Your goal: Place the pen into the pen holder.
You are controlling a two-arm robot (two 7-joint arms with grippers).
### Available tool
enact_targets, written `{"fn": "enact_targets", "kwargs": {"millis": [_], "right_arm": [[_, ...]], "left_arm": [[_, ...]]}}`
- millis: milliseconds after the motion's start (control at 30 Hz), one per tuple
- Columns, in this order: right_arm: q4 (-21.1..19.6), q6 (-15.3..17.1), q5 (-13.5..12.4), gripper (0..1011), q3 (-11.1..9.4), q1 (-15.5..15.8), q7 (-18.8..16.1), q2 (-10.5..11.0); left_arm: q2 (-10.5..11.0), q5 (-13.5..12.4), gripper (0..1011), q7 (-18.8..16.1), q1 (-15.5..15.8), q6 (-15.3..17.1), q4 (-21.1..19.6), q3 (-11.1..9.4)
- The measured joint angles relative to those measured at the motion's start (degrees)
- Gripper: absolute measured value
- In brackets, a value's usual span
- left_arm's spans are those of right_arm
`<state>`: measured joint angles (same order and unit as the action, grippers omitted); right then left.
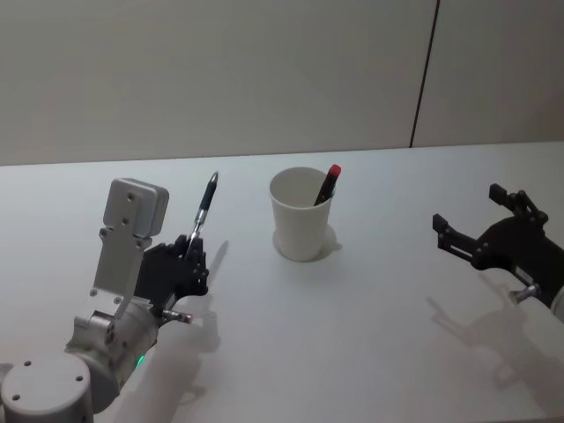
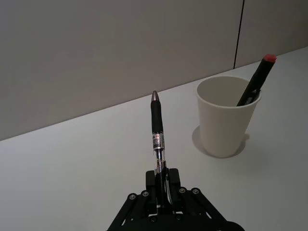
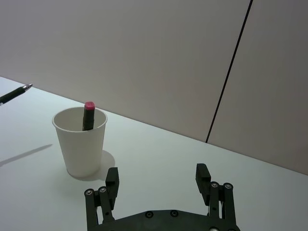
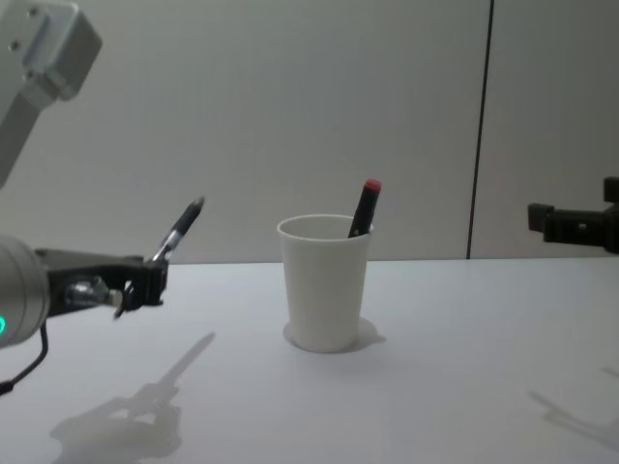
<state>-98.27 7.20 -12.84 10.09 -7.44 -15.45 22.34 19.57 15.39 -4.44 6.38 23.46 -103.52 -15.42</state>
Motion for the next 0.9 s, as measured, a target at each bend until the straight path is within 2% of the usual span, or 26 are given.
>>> {"fn": "enact_targets", "kwargs": {"millis": [333,433,467,533,633,900], "right_arm": [[0.0,0.0,0.0,1001,0.0,0.0,0.0,0.0],[0.0,0.0,0.0,1001,0.0,0.0,0.0,0.0],[0.0,0.0,0.0,1001,0.0,0.0,0.0,0.0],[0.0,0.0,0.0,1001,0.0,0.0,0.0,0.0],[0.0,0.0,0.0,1002,0.0,0.0,0.0,0.0],[0.0,0.0,0.0,1001,0.0,0.0,0.0,0.0]], "left_arm": [[0.64,-0.76,175,8.67,2.12,-7.09,2.59,0.55],[0.69,-0.83,175,12.26,3.15,-9.69,3.88,0.68],[0.69,-0.83,175,12.26,3.15,-9.69,3.88,0.68],[0.67,-0.84,175,15.15,4.01,-11.78,4.97,0.71],[0.62,-0.83,175,16.76,4.49,-12.84,5.55,0.71],[0.04,-0.43,175,24.61,6.89,-17.93,8.62,0.5]]}}
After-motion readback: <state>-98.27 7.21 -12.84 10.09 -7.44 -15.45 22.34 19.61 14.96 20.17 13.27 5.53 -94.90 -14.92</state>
